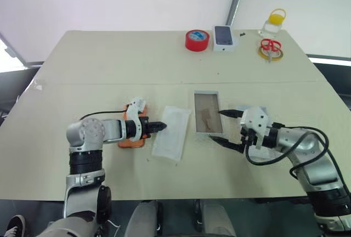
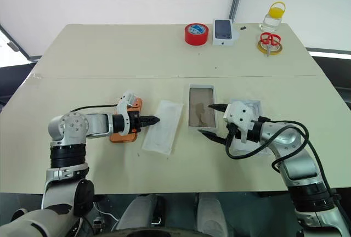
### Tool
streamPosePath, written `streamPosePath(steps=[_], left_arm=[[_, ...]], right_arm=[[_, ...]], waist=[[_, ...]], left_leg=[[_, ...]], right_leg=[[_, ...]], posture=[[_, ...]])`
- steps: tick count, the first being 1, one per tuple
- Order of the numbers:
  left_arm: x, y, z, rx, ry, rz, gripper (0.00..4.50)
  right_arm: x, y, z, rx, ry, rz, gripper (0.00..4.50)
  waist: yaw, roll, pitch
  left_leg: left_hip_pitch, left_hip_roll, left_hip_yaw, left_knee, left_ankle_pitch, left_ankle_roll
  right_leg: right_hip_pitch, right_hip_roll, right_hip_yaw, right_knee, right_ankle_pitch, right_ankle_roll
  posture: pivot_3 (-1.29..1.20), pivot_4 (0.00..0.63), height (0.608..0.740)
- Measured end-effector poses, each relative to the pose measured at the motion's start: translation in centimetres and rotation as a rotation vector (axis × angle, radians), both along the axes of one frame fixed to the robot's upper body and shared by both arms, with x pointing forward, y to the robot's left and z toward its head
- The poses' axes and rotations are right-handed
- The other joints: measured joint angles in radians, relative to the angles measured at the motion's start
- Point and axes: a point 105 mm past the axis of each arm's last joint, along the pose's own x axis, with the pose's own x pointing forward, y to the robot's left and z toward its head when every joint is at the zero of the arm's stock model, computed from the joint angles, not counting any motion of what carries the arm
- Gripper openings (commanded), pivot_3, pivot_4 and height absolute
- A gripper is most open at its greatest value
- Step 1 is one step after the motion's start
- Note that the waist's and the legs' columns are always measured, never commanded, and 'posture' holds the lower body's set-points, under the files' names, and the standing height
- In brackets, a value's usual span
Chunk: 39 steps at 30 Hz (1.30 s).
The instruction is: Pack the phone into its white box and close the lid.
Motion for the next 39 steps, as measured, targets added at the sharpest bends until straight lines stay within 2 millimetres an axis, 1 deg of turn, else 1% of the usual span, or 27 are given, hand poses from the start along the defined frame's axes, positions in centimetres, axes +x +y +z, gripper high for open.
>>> streamPosePath(steps=[2,4,5,8,9,10,12,13,14,15,16,18,21,25,28,31,35,38,39], left_arm=[[0.5,0.2,1.4,-0.017,-0.025,0.028,0.04],[0.8,0.1,2.6,-0.008,-0.07,0.042,0.04],[0.9,-0.2,2.9,-0.012,-0.076,0.044,0.04],[1.1,-0.6,2.9,0.016,-0.08,0.07,0.0],[1.3,-0.6,2.8,0.021,-0.079,0.085,0.0],[1.4,-0.4,2.7,0.016,-0.076,0.109,0.0],[1.6,-0.3,2.6,-0.015,-0.06,0.156,0.0],[1.7,-0.1,2.5,-0.014,-0.052,0.176,0.0],[1.7,-0.1,2.4,-0.021,-0.044,0.192,0.0],[1.7,-0.1,2.4,-0.025,-0.044,0.197,0.0],[1.7,-0.2,2.5,-0.025,-0.049,0.197,0.0],[1.7,-0.2,2.9,-0.014,-0.073,0.199,0.0],[1.7,0.0,3.0,-0.002,-0.079,0.213,0.0],[1.8,-0.3,3.6,-0.041,-0.077,0.212,0.0],[2.5,-0.8,5.1,-0.068,-0.106,0.207,0.0],[3.0,-1.4,6.4,-0.115,-0.122,0.207,0.0],[3.1,-1.6,6.0,-0.12,-0.1,0.205,0.0],[2.8,-2.4,5.7,-0.105,-0.098,0.174,0.0],[2.7,-2.8,5.4,-0.098,-0.093,0.162,0.0]], right_arm=[[0.3,-0.1,-1.4,-0.06,0.05,0.006,4.5],[0.9,-0.1,-1.8,-0.089,0.078,0.01,4.5],[1.1,0.0,-1.8,-0.098,0.086,0.016,4.5],[1.8,0.5,-1.2,-0.119,0.105,0.064,3.71],[1.8,0.5,-1.1,-0.127,0.112,0.074,3.27],[1.9,0.4,-1.2,-0.134,0.125,0.081,2.72],[1.8,0.4,-1.7,-0.148,0.156,0.1,1.75],[1.7,0.5,-1.9,-0.148,0.164,0.11,1.08],[1.7,0.6,-1.8,-0.14,0.171,0.114,0.52],[1.7,0.8,-1.7,-0.131,0.175,0.116,0.14],[1.7,0.9,-1.6,-0.127,0.175,0.119,0.06],[1.6,1.3,-1.3,-0.132,0.161,0.135,0.06],[1.5,1.5,-1.6,-0.158,0.152,0.147,0.06],[1.2,1.9,-1.5,-0.175,0.138,0.162,0.06],[0.6,3.6,-1.6,-0.147,0.133,0.205,0.06],[0.1,4.7,-1.5,-0.134,0.118,0.236,0.06],[-0.1,5.1,-1.9,-0.142,0.09,0.236,0.06],[-0.1,5.4,-1.9,-0.113,0.106,0.222,0.87],[-0.1,5.5,-1.9,-0.105,0.116,0.221,1.29]], waist=[[0.002,-0.001,0.0],[0.001,-0.001,0.0],[0.001,-0.001,0.0],[0.001,-0.001,0.001],[0.001,-0.001,0.001],[0.001,-0.001,0.001],[0.002,-0.001,0.001],[0.002,-0.001,0.001],[0.001,-0.001,0.001],[0.001,-0.002,0.001],[0.001,-0.002,0.001],[0.001,-0.002,0.001],[0.001,-0.002,0.001],[0.001,-0.003,0.002],[0.0,-0.004,0.002],[0.001,-0.004,0.002],[0.001,-0.005,0.003],[0.001,-0.005,0.003],[0.001,-0.005,0.003]], left_leg=[[-0.001,-0.001,0.0,0.0,0.0,0.0],[-0.001,-0.001,0.0,0.0,0.0,-0.001],[-0.001,-0.001,0.0,0.0,0.0,-0.001],[-0.001,-0.001,-0.001,0.0,0.001,-0.001],[-0.001,-0.001,-0.001,0.0,0.001,-0.002],[-0.001,-0.001,-0.001,0.0,0.001,-0.002],[-0.001,-0.001,-0.001,0.0,0.001,-0.002],[-0.001,-0.001,-0.001,0.0,0.001,-0.002],[-0.001,-0.001,-0.001,0.0,0.001,-0.002],[-0.001,-0.001,-0.001,0.0,0.001,-0.002],[-0.001,-0.001,-0.001,0.0,0.001,-0.002],[-0.001,-0.001,-0.001,0.0,0.001,-0.003],[-0.001,-0.002,-0.001,0.0,0.001,-0.003],[-0.001,-0.002,-0.001,0.0,0.002,-0.004],[-0.001,-0.002,-0.001,0.0,0.002,-0.004],[-0.001,-0.003,-0.001,0.0,0.002,-0.004],[-0.002,-0.003,-0.001,0.0,0.003,-0.005],[-0.002,-0.002,-0.001,0.0,0.003,-0.006],[-0.002,-0.002,-0.001,0.0,0.003,-0.006]], right_leg=[[0.0,0.0,0.0,0.0,0.001,0.001],[0.0,-0.001,0.0,0.0,0.001,0.002],[0.0,-0.001,0.0,0.0,0.001,0.002],[0.0,-0.001,0.0,0.0,0.001,0.002],[0.0,-0.001,0.0,0.0,0.002,0.002],[0.0,-0.001,0.0,0.0,0.002,0.002],[0.0,-0.001,0.0,0.0,0.002,0.002],[0.0,-0.001,0.0,-0.001,0.002,0.002],[0.0,-0.001,0.0,-0.001,0.002,0.002],[0.0,-0.001,0.0,-0.001,0.002,0.002],[0.0,-0.001,0.0,0.0,0.002,0.002],[0.0,-0.001,0.0,0.0,0.002,0.002],[0.0,-0.001,0.0,0.0,0.002,0.003],[0.0,-0.001,0.0,0.0,0.002,0.003],[-0.001,0.0,-0.001,0.0,0.002,0.003],[-0.001,0.0,0.0,-0.001,0.002,0.003],[-0.001,0.0,-0.001,0.0,0.002,0.003],[-0.001,0.0,0.0,0.0,0.002,0.003],[-0.001,0.0,0.0,0.0,0.002,0.003]], posture=[[0.0,0.15,0.74],[0.0,0.15,0.74],[0.0,0.15,0.74],[0.0,0.15,0.74],[0.0,0.15,0.74],[0.0,0.15,0.74],[0.0,0.15,0.74],[0.0,0.15,0.74],[0.0,0.15,0.74],[0.0,0.15,0.74],[0.0,0.15,0.74],[0.0,0.15,0.74],[0.0,0.15,0.74],[0.0,0.15,0.74],[0.0,0.15,0.74],[0.0,0.15,0.74],[0.0,0.15,0.74],[0.0,0.15,0.74],[0.0,0.15,0.74]])
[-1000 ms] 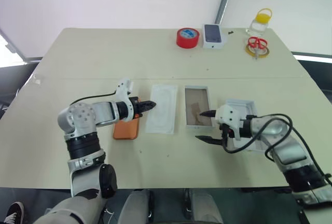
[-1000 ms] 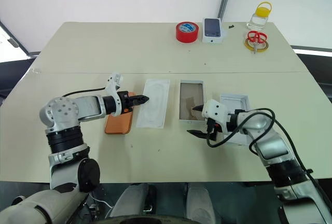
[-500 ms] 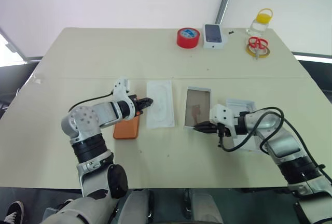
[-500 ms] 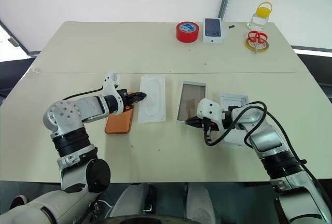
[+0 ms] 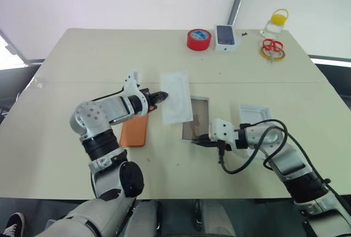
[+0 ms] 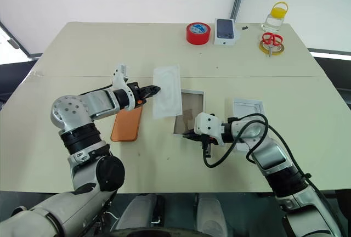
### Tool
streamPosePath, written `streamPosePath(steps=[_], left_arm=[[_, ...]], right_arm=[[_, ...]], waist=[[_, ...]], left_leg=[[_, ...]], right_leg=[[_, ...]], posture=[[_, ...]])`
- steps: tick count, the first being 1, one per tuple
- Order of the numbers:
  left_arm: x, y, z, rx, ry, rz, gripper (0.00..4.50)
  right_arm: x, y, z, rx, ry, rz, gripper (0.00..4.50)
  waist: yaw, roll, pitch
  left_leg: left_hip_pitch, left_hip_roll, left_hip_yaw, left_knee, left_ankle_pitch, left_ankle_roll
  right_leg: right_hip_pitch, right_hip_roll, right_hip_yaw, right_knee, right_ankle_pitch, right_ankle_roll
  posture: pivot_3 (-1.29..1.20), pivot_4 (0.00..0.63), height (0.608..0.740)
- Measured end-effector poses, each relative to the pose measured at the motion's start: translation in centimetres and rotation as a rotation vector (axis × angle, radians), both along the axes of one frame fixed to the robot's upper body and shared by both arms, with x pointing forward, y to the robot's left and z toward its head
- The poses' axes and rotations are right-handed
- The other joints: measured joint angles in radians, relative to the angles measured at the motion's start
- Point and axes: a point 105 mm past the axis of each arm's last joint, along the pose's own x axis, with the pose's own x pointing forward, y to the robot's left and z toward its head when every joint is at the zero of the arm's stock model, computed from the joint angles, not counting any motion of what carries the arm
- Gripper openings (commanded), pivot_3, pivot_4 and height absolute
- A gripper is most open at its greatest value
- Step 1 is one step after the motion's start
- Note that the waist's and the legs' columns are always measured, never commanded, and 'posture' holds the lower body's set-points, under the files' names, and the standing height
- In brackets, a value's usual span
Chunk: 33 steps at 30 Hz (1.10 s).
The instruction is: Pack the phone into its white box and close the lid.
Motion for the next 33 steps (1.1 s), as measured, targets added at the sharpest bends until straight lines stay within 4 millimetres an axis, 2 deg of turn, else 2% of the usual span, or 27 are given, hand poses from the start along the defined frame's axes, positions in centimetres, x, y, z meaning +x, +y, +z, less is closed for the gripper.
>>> streamPosePath(steps=[2,3,7,10,14,20,26,29,33], left_arm=[[-0.5,-0.9,-1.0,0.006,0.023,-0.031,0.0],[-0.7,-1.2,-1.3,0.007,0.03,-0.038,0.0],[-1.0,-1.7,-1.5,0.035,0.002,-0.054,0.0],[-1.0,-2.0,-1.7,0.043,-0.005,-0.056,0.0],[-0.6,-2.9,-2.4,0.023,0.014,-0.059,0.0],[-0.6,-4.2,-2.9,0.039,0.018,-0.102,0.0],[-0.4,-4.9,-3.1,0.046,0.007,-0.11,0.0],[-0.2,-5.0,-3.2,0.037,0.015,-0.108,0.91],[-0.2,-5.3,-2.8,0.033,0.008,-0.119,2.85]], right_arm=[[-0.3,-0.1,0.6,0.036,0.026,-0.022,2.31],[-0.4,-0.2,1.0,0.048,0.029,-0.031,2.66],[-2.2,-3.8,2.4,0.069,0.057,-0.134,2.66],[-3.0,-6.4,2.5,0.016,0.067,-0.196,2.66],[-2.6,-8.7,2.4,-0.016,0.054,-0.272,2.66],[-1.4,-9.3,2.9,-0.013,-0.015,-0.314,2.66],[-1.3,-9.3,2.7,-0.018,-0.041,-0.321,2.66],[-1.3,-9.3,2.2,-0.031,-0.038,-0.323,2.74],[-0.9,-9.1,2.3,-0.021,-0.051,-0.326,2.74]], waist=[[0.002,0.0,0.0],[0.001,0.0,0.0],[0.005,-0.001,0.0],[0.003,-0.001,0.001],[-0.001,-0.002,0.001],[0.003,-0.003,0.002],[0.003,-0.003,0.002],[0.003,-0.003,0.002],[0.003,-0.003,0.002]], left_leg=[[0.0,0.0,0.0,0.0,0.0,0.0],[-0.001,0.0,-0.001,0.0,0.0,0.0],[-0.005,0.0,-0.002,0.001,0.0,0.001],[-0.005,0.0,-0.001,0.001,-0.001,0.001],[-0.004,0.0,-0.001,0.001,-0.001,0.001],[-0.005,0.0,-0.001,0.001,0.0,0.001],[-0.005,0.0,-0.001,0.001,0.0,0.001],[-0.005,0.0,-0.001,0.001,0.0,0.001],[-0.005,0.0,-0.001,0.001,0.0,0.001]], right_leg=[[0.0,0.0,0.0,0.0,0.0,0.0],[0.0,0.0,0.0,0.0,0.0,0.0],[-0.002,-0.001,-0.001,-0.001,0.0,-0.001],[-0.002,-0.001,-0.001,-0.002,-0.001,-0.002],[-0.002,0.0,-0.001,-0.001,-0.002,-0.003],[-0.003,0.0,-0.001,-0.001,-0.001,-0.001],[-0.003,-0.001,-0.001,-0.001,-0.001,-0.001],[-0.003,0.0,-0.001,-0.002,-0.001,-0.001],[-0.003,0.0,-0.001,-0.001,-0.001,-0.001]], posture=[[0.0,0.15,0.74],[0.0,0.15,0.74],[0.0,0.15,0.74],[0.0,0.15,0.74],[0.0,0.15,0.74],[0.0,0.15,0.74],[0.0,0.15,0.74],[0.0,0.15,0.74],[0.0,0.15,0.74]])
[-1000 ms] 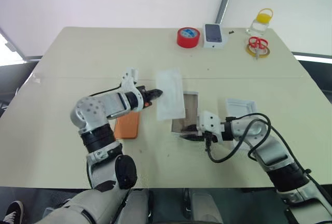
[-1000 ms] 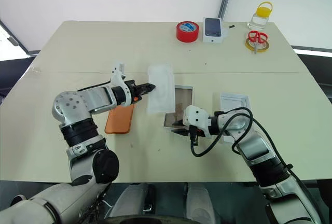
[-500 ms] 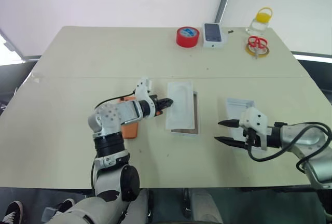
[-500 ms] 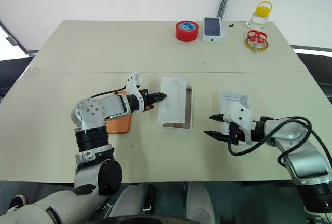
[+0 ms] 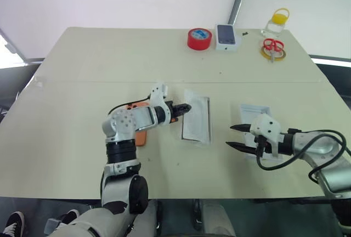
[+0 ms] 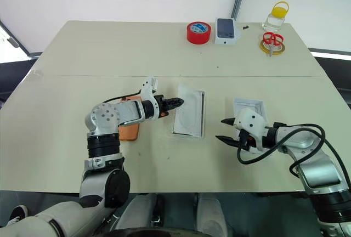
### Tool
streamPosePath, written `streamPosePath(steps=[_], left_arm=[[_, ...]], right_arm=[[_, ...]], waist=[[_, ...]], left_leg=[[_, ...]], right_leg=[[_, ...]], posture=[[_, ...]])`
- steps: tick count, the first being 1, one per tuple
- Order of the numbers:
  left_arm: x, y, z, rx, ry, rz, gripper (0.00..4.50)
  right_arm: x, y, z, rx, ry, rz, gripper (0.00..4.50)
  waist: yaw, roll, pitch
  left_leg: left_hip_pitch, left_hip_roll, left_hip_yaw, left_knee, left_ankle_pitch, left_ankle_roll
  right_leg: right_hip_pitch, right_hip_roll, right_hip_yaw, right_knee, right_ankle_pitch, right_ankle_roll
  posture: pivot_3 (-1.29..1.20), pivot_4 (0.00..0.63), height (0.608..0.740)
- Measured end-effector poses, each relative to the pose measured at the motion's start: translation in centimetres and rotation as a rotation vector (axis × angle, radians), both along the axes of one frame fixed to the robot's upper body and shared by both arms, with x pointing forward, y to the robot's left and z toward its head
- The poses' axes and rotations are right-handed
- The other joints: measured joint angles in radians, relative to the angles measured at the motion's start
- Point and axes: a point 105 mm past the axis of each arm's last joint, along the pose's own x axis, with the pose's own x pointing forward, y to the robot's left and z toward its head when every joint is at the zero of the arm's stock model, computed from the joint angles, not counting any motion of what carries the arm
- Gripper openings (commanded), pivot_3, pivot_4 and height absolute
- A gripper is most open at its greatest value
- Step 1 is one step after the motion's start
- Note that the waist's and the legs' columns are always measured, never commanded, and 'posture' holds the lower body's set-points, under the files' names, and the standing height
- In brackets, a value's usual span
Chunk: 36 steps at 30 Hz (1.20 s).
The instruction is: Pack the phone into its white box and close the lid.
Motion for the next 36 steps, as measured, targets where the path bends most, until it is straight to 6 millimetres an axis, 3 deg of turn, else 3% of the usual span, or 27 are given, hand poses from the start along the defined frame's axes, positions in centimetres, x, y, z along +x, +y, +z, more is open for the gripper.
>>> streamPosePath(steps=[1,8,11,14,15,20,23,26,31,36], left_arm=[[0.0,-0.2,0.3,-0.001,-0.007,-0.006,3.29],[-0.1,0.5,1.8,0.014,-0.055,-0.012,3.29],[0.0,1.3,3.3,0.012,-0.112,0.0,3.38],[0.2,3.1,4.7,0.058,-0.224,0.042,3.38],[0.2,4.0,5.0,0.072,-0.274,0.059,3.38],[0.0,9.0,3.5,0.245,-0.476,0.113,3.38],[0.4,13.1,1.9,0.321,-0.465,0.185,3.38],[0.7,16.3,0.2,0.389,-0.437,0.268,3.38],[0.7,17.2,0.9,0.388,-0.493,0.3,3.38],[0.5,17.1,0.9,0.385,-0.5,0.307,3.38]], right_arm=[[0.1,0.0,0.1,0.0,-0.005,0.001,2.74],[1.2,1.1,0.7,0.057,-0.044,0.005,2.74],[2.2,2.2,1.9,0.137,-0.081,0.006,1.86],[3.0,3.1,3.2,0.173,-0.131,0.013,0.32],[3.4,3.4,3.3,0.178,-0.142,0.009,0.01],[4.5,5.7,1.2,0.094,-0.174,0.028,0.01],[4.7,7.3,-1.1,0.066,-0.121,0.034,0.01],[5.0,8.5,-2.0,-0.011,-0.14,0.07,0.01],[5.8,9.0,-2.3,-0.115,-0.199,0.115,0.01],[5.1,7.6,-2.5,-0.247,-0.186,0.207,0.01]], waist=[[0.0,0.0,0.0],[-0.002,0.0,0.0],[-0.002,0.0,0.0],[-0.003,0.0,0.0],[-0.005,0.0,0.0],[-0.008,0.001,0.0],[-0.006,0.001,0.0],[-0.001,0.001,0.0],[-0.002,0.001,0.0],[-0.003,0.0,0.0]], left_leg=[[0.0,0.0,0.0,0.0,0.0,0.0],[0.0,0.0,0.0,0.0,0.0,0.0],[0.0,0.0,0.0,0.0,0.0,0.0],[0.0,0.0,0.0,0.0,0.0,-0.001],[0.001,0.0,0.0,0.0,0.0,-0.001],[0.002,0.0,0.001,-0.002,0.002,-0.003],[0.001,0.001,0.001,-0.002,0.002,-0.003],[-0.001,0.0,0.0,-0.001,0.001,-0.002],[-0.001,-0.001,0.0,0.0,0.001,-0.001],[0.0,0.0,0.0,0.0,0.001,-0.001]], right_leg=[[0.0,0.0,0.0,0.0,0.0,0.0],[0.0,0.0,0.0,0.0,0.0,0.0],[0.0,0.0,0.0,0.001,0.0,0.0],[-0.001,0.0,0.0,0.001,0.001,0.001],[-0.001,0.0,0.0,0.001,0.0,0.0],[-0.002,0.0,0.001,0.002,-0.001,-0.003],[-0.002,0.0,0.001,0.002,-0.001,-0.004],[-0.002,-0.001,0.001,0.001,-0.001,-0.004],[-0.002,-0.002,0.0,0.001,0.0,-0.001],[-0.001,-0.002,0.0,0.002,0.001,0.0]], posture=[[0.0,0.15,0.74],[0.0,0.15,0.74],[0.0,0.15,0.74],[0.0,0.15,0.74],[0.0,0.15,0.74],[0.0,0.15,0.74],[0.0,0.15,0.74],[0.0,0.15,0.74],[0.0,0.15,0.74],[0.0,0.15,0.74]])
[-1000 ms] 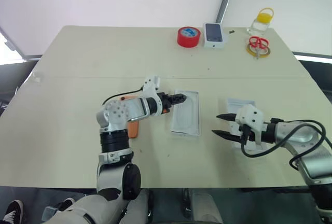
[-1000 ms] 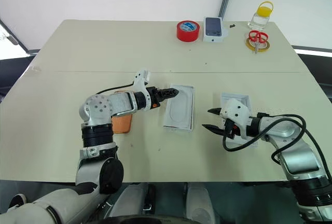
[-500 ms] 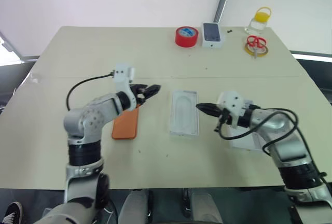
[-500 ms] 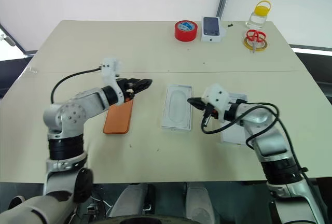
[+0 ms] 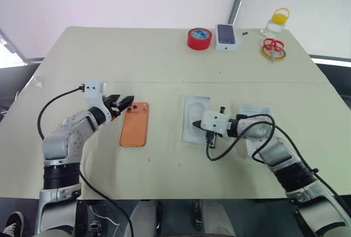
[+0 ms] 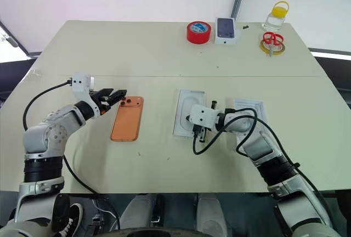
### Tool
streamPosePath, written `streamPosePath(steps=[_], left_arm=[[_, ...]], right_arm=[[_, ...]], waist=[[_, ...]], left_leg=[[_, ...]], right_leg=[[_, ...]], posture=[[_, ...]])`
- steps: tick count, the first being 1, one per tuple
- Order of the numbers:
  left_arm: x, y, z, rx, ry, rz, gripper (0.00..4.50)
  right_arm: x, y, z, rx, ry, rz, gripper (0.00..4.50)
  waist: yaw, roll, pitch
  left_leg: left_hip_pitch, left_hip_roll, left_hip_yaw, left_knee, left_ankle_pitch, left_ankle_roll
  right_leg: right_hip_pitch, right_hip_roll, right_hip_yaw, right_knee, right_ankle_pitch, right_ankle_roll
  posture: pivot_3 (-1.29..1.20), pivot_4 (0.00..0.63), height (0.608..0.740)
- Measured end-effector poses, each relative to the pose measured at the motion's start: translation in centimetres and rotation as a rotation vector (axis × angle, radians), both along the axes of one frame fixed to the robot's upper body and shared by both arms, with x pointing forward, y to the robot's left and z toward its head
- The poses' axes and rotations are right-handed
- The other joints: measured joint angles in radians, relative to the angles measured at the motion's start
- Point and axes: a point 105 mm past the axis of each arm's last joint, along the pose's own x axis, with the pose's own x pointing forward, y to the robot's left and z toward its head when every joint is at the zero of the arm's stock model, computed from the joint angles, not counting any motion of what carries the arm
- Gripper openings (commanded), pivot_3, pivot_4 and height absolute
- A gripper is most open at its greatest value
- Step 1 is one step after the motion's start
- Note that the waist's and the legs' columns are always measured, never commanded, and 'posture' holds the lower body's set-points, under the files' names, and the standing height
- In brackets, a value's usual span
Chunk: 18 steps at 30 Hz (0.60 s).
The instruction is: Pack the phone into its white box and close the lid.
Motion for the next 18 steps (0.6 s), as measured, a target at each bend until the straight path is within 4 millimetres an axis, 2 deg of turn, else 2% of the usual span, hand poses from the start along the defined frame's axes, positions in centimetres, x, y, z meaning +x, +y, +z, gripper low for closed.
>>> streamPosePath(steps=[4,9,13,15,18], left_arm=[[-0.5,-0.2,-0.1,-0.04,0.02,-0.016,3.38],[-2.2,0.0,-0.9,-0.083,0.113,-0.087,3.38],[-3.6,1.7,-1.2,-0.062,0.177,-0.118,3.38],[-3.8,2.6,-0.7,-0.065,0.169,-0.108,3.38],[-4.3,3.7,0.1,-0.191,0.169,-0.101,3.38]], right_arm=[[-0.2,0.1,0.0,-0.006,0.01,0.013,0.01],[0.0,1.8,-0.1,0.069,0.014,0.007,0.01],[1.1,1.9,0.0,0.075,-0.044,-0.035,0.01],[2.0,1.6,0.2,0.057,-0.082,-0.06,0.01],[2.6,1.9,0.3,0.047,-0.119,-0.073,0.01]], waist=[[0.0,-0.001,-0.001],[-0.011,-0.001,-0.001],[-0.024,-0.001,0.0],[-0.022,-0.001,0.0],[-0.023,-0.001,0.0]], left_leg=[[0.001,0.0,0.0,0.0,0.0,0.0],[0.002,0.001,0.0,-0.001,0.0,0.0],[0.002,0.001,0.0,-0.001,0.0,0.0],[0.002,0.001,0.0,-0.001,0.0,0.0],[0.001,0.002,0.0,-0.001,0.0,0.0]], right_leg=[[0.001,0.0,0.0,0.0,0.0,0.0],[0.0,0.001,0.0,0.001,0.0,0.0],[0.0,0.001,0.0,0.001,0.0,-0.001],[0.0,0.001,0.0,0.001,-0.001,-0.002],[0.0,0.001,0.0,0.001,-0.001,-0.001]], posture=[[0.0,0.15,0.74],[0.0,0.15,0.74],[0.0,0.15,0.74],[0.0,0.15,0.74],[0.0,0.15,0.74]])
